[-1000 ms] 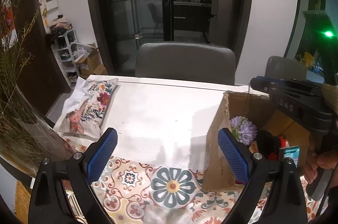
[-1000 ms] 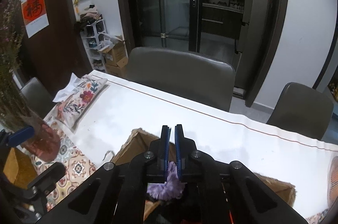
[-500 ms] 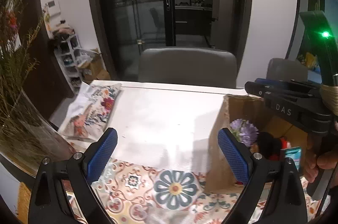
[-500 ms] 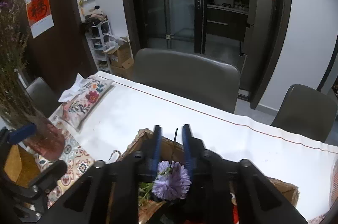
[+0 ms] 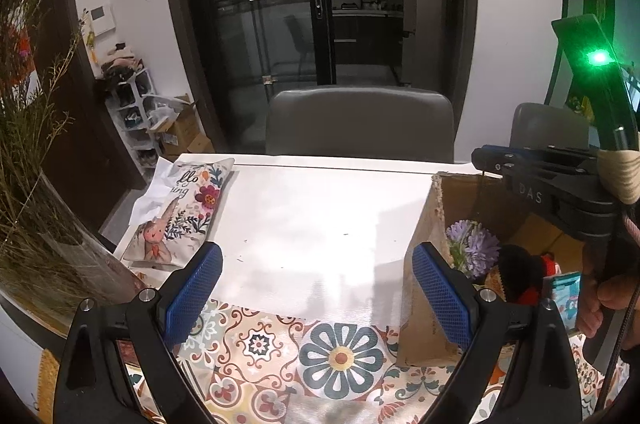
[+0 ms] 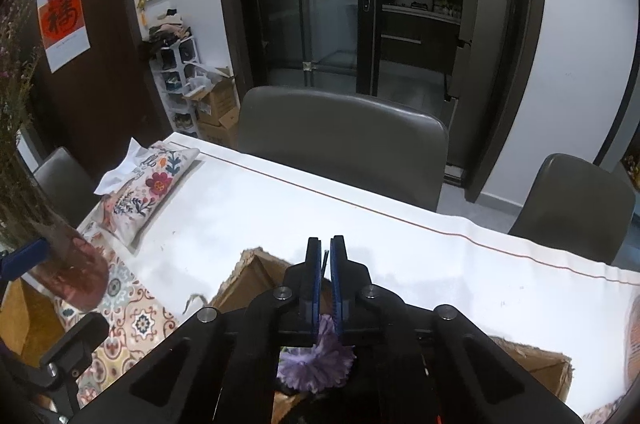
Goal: Organize soft objects
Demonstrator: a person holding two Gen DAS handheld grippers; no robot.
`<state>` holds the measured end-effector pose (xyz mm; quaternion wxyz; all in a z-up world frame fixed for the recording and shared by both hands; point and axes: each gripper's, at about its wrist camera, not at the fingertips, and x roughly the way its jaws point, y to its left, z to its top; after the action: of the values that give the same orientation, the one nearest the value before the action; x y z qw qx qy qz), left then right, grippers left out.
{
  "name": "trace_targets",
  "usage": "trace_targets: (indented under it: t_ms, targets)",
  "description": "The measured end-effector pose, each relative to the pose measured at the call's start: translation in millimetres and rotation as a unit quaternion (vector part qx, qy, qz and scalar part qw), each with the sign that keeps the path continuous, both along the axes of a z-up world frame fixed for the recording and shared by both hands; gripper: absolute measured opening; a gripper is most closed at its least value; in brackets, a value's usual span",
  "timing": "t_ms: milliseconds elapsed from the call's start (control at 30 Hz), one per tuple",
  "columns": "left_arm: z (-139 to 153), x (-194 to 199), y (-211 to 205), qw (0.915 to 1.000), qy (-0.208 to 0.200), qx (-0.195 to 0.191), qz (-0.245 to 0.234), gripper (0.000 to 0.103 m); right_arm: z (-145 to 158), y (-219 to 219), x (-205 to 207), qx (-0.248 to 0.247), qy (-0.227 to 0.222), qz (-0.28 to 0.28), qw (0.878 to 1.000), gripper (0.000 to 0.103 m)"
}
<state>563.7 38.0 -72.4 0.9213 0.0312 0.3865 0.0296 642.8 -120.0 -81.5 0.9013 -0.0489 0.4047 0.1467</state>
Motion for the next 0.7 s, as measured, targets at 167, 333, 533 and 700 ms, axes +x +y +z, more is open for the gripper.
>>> trace_targets:
  t_ms: [167,333,533,700]
  targets:
    - [3,-6,-7,0.9999,-0.004,-0.002,-0.013,0.097,10,-10,-22,-0.002,-0.011,0.000,1.000,0.005]
    - [5,-12,-19,0.9995,-0.006,0.007,-0.032,0.097,13,-26,-46,-0.002,-0.006,-0.004,1.000,0.005]
    - [6,-20,-41,0.9983,-0.005,0.015,-0.056,0.097,4,-51,-65,0.004,0.018,-0.032,0.999,0.006]
    - [1,-28,-54,0.9976,0.007,0.013,-0.068,0.097,-11,-67,-74,-0.008,0.052,-0.061,0.997,0.009]
